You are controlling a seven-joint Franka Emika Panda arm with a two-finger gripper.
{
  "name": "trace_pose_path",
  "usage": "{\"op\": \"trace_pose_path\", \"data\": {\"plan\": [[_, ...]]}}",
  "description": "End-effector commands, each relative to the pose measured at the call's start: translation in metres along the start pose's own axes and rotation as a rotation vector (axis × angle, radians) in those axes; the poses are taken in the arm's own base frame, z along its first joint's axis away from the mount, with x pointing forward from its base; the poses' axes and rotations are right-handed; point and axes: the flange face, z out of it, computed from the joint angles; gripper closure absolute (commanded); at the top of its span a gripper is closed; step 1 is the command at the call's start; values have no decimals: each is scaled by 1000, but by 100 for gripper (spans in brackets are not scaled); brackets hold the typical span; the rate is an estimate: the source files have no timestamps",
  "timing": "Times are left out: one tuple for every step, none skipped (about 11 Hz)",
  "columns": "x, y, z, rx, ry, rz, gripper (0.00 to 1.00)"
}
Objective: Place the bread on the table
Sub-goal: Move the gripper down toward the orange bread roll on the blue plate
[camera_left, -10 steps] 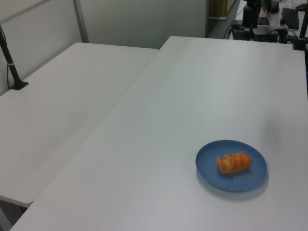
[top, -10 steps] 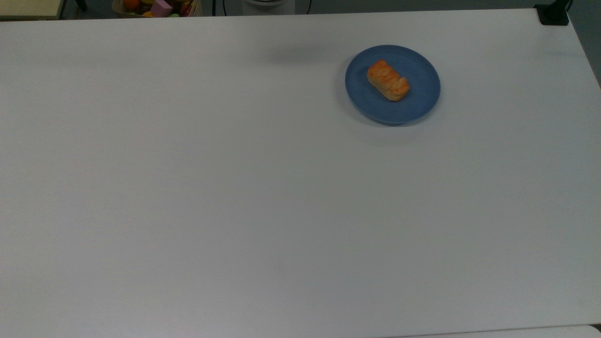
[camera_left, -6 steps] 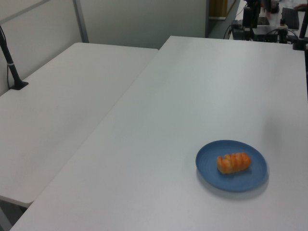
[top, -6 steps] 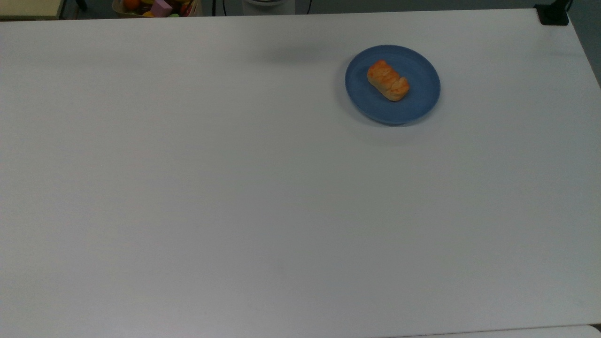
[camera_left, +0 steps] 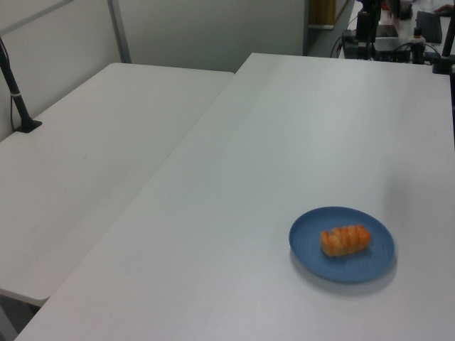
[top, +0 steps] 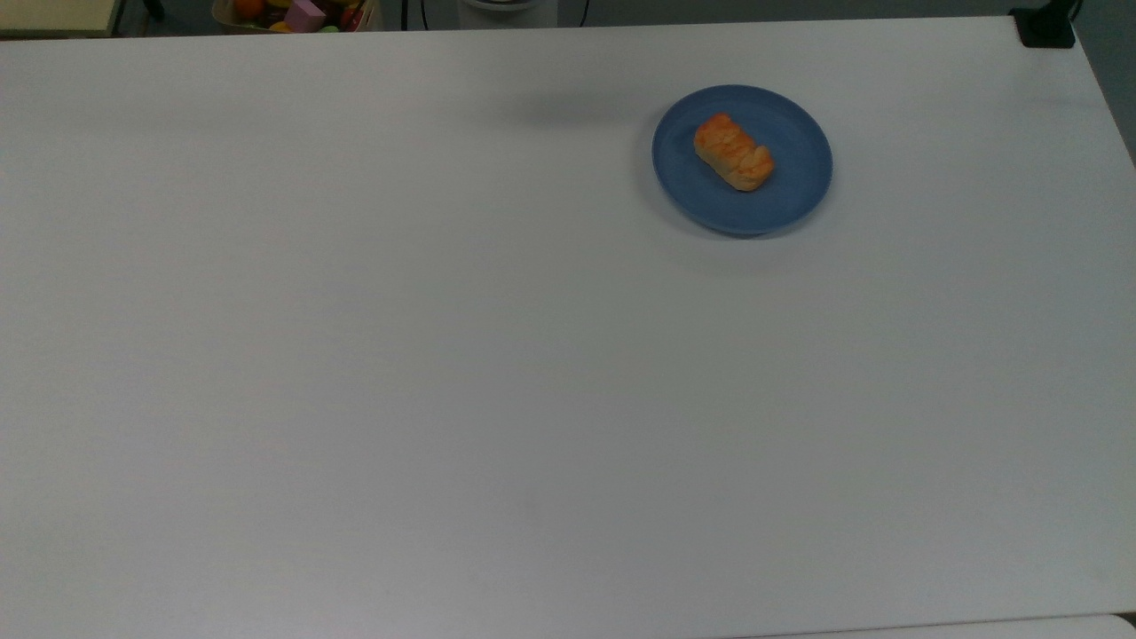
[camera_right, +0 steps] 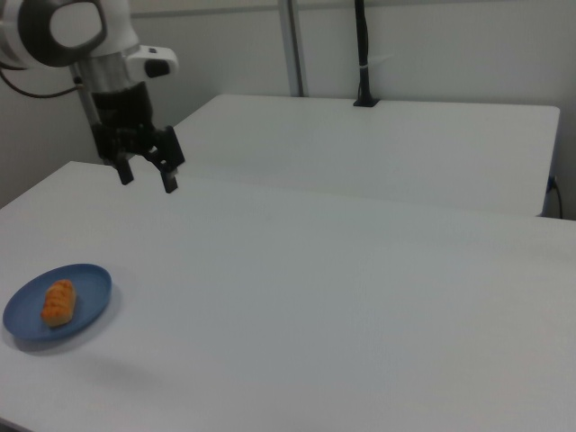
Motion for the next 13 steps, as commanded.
{"op": "trace_pose_path", "data": {"plan": [[-3,-69,-2,4,46,-94,0],[-7,-95,-1,2,44,-136,0],[-12,-117,2,-1,37,-176,0],[-20,-142,10,-5,23,-220,0],[-28,-169,21,-10,5,-270,0],[-35,-194,38,-10,6,-313,0],[-43,-216,59,-10,15,-329,0],[-47,-231,78,-9,28,-314,0],[-52,-244,98,-8,33,-330,0],[-56,-254,119,-6,37,-346,0],[-58,-261,139,0,43,-360,0],[-61,-269,158,8,44,-377,0],[-58,-271,174,17,43,-377,0]]}}
